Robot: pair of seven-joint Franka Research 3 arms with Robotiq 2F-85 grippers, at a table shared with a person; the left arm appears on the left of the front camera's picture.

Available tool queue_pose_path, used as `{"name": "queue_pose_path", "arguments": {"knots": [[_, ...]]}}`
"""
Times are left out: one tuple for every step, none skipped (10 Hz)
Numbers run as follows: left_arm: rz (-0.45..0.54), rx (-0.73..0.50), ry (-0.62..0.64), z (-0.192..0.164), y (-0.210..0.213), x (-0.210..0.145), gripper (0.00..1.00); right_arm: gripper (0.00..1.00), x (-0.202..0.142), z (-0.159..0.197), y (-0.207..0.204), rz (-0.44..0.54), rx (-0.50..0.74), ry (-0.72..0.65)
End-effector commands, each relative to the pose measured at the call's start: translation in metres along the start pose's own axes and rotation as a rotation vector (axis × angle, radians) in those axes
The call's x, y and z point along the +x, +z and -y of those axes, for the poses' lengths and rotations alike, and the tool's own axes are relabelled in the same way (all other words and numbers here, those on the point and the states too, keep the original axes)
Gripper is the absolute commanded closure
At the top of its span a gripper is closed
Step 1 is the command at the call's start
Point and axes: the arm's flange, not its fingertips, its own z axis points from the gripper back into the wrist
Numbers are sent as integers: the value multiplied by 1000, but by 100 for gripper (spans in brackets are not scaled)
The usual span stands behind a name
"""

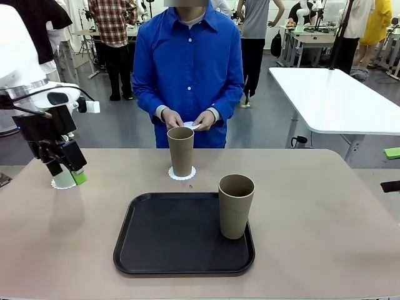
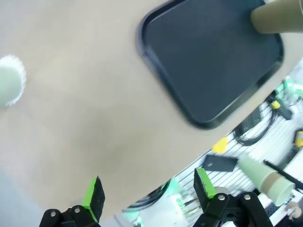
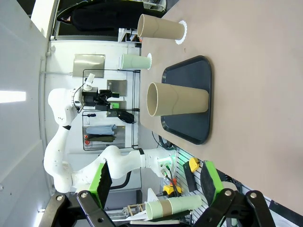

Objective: Place coasters on the table and set cups on them.
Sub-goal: Take one Reusable plastic cup from the Flat Tray and place it on a coaster set by the human.

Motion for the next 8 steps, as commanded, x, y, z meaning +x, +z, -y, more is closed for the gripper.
{"name": "queue_pose_path", "arguments": {"knots": [[208,-369,-77,-41,-7,-11,0,0,2,0,0,8,21,16],[302,-530,-88,-67,-3,-25,0,0,2,0,0,8,21,16],[372,-686,-85,-99,1,-40,0,0,2,0,0,8,21,16],[429,-780,-48,-127,-2,-55,0,0,2,0,0,8,21,16],[501,-873,10,-159,-4,-72,0,0,2,0,0,8,21,16],[581,-925,86,-185,-3,-95,0,0,2,0,0,8,21,16],[632,-940,146,-204,-2,-117,0,0,2,0,0,8,21,16],[655,-948,210,-222,-1,-136,0,0,2,0,0,8,21,16]]}}
